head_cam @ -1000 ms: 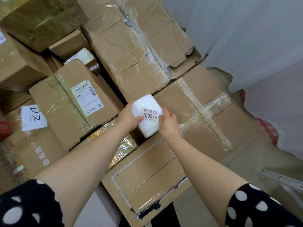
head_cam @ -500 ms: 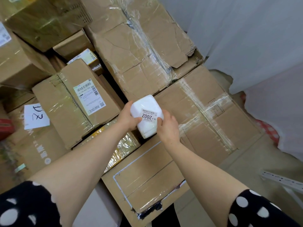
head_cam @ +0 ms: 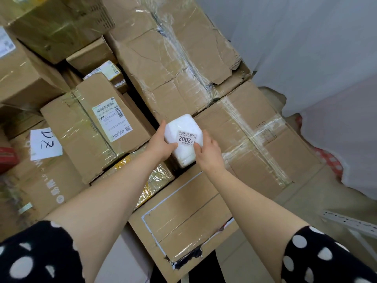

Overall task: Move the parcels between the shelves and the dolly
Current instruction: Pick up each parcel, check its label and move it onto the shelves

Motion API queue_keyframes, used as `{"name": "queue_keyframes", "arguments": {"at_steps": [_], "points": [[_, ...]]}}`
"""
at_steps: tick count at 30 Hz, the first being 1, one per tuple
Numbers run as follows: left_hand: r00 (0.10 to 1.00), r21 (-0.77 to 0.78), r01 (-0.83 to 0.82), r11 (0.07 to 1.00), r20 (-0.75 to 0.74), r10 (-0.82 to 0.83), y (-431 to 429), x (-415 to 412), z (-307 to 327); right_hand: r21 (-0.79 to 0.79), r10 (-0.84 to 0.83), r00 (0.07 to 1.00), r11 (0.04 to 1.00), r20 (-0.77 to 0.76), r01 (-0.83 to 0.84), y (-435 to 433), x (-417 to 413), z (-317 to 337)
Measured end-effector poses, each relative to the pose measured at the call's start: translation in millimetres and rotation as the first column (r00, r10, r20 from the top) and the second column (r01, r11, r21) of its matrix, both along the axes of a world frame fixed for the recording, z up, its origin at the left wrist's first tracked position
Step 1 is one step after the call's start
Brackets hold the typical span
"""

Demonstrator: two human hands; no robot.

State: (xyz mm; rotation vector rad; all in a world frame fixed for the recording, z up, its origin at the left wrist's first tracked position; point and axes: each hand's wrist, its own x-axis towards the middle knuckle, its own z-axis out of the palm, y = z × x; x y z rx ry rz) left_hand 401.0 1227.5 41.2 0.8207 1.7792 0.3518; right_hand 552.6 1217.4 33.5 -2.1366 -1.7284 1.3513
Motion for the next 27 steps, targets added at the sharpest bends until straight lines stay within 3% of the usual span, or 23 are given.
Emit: {"name": "queue_keyframes", "arguments": {"at_steps": [8, 13, 17, 21, 27], "points": [[0.972, -0.027, 0.194, 0.981, -0.131, -0.196, -6.9, -5.8, 46.4, -0.019, -0.018, 0.999, 1.0, 0.042, 0.018, -14.3, 2.1, 38.2], [0.9, 0.017, 0.387, 0.922, -0.226, -0.373, -24.8, -7.8, 98.0, 0.008, -0.078, 0.992, 0.997, 0.095, 0.077, -50.2, 5.4, 92.9], [0.658, -0.032, 0.678, 0.735, -0.42, -0.625, -54.8, -5.4, 142.7, 0.01, -0.171, 0.975, 0.985, 0.145, 0.171, -102.7, 15.3, 143.3], [0.417, -0.105, 0.832, 0.545, -0.53, -0.739, -96.0, 3.2, 181.1, 0.008, -0.226, 0.947, 0.973, 0.226, 0.231, -159.6, 30.0, 185.8], [0.22, -0.099, 0.928, 0.359, -0.633, -0.742, -176.0, 16.7, 223.7, 0.092, -0.27, 0.904, 0.963, 0.332, 0.254, -247.2, 40.8, 231.8]]}}
